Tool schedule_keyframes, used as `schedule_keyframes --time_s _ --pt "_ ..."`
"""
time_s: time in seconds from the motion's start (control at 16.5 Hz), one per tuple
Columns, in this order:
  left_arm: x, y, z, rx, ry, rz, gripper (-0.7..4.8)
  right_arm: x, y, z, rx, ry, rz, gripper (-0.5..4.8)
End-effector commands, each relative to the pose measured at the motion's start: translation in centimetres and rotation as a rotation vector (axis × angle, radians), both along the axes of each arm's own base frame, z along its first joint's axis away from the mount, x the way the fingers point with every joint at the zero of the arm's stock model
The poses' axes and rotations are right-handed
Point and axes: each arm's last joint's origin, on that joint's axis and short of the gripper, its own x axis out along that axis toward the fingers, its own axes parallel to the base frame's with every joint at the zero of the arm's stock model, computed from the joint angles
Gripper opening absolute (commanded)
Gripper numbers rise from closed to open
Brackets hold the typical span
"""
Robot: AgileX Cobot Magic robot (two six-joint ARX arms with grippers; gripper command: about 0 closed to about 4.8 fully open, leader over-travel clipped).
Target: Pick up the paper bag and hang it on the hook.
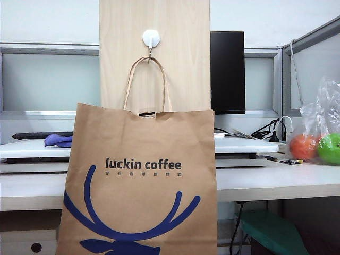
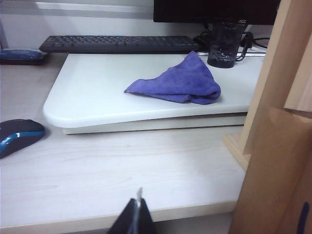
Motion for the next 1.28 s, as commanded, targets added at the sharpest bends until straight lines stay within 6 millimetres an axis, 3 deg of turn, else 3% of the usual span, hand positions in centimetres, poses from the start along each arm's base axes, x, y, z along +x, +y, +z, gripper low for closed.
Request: schedule_keyframes --time_s 0.06,0.18,0.55,1.28 --pt "0.0 0.0 0.1 0.003 -0.012 -0.002 -0.06 1.2 0.1 -3.2 0.013 -0.039 0.031 -0.04" --pt "0.0 0.0 0.1 0.003 -0.012 -0.002 -0.05 1.4 0.4 -5.9 0.009 -0.09 0.071 -0.04" --pt "0.0 0.0 0.1 0.003 -0.011 -0.002 -0.05 2.2 0.7 -9.9 0.015 -0.148 0.115 -0.04" --pt "0.0 0.0 0.1 0.003 -0.011 -0.002 -0.06 2.1 1.4 -9.9 0.017 -0.152 0.184 -0.04"
